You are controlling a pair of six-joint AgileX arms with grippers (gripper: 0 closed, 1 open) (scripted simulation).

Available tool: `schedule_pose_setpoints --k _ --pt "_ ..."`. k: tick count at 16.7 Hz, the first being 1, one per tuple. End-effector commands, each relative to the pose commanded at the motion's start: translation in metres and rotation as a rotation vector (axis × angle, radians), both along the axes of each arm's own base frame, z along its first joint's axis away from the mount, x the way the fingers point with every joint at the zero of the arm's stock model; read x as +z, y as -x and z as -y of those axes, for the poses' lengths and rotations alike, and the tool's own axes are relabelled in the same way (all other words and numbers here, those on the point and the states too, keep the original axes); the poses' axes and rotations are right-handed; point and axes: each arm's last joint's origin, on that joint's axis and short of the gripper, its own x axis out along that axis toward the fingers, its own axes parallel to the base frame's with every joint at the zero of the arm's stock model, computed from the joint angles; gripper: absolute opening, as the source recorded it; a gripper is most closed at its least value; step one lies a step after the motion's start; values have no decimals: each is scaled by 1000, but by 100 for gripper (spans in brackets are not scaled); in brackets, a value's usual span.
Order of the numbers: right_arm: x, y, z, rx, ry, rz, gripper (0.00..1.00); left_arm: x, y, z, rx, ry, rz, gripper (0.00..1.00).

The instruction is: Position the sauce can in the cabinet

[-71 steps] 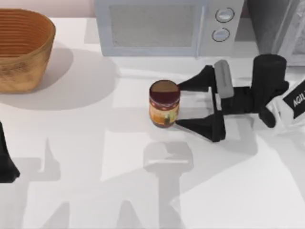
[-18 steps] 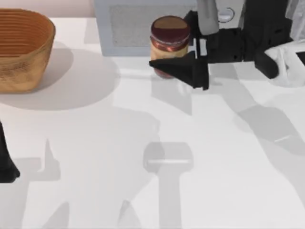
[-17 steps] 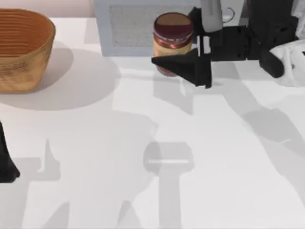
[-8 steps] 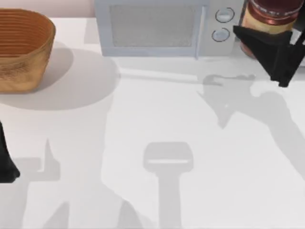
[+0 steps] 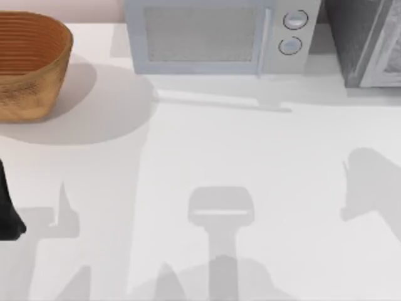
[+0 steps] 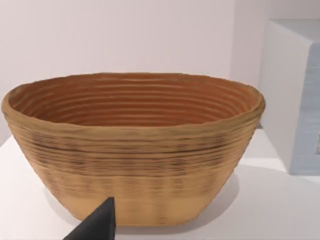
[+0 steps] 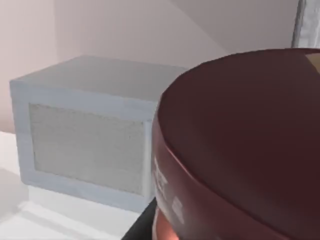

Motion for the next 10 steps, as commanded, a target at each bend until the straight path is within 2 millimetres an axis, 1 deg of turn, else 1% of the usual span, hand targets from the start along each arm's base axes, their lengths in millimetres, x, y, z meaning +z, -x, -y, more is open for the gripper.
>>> schedule_pose_setpoints --k 1,3,6,8,10 --pt "-13 8 4 -64 -9 3 0 0 0 0 0 0 0 100" --pt "-38 18 10 -174 -23 3 0 0 0 0 0 0 0 100" --pt "-67 23 16 -289 -34 -12 0 0 0 0 0 0 0 100" --pt "-75 23 18 -322 -36 -20 0 0 0 0 0 0 0 100" --pt "-76 23 18 -324 -36 -20 0 0 0 0 0 0 0 100"
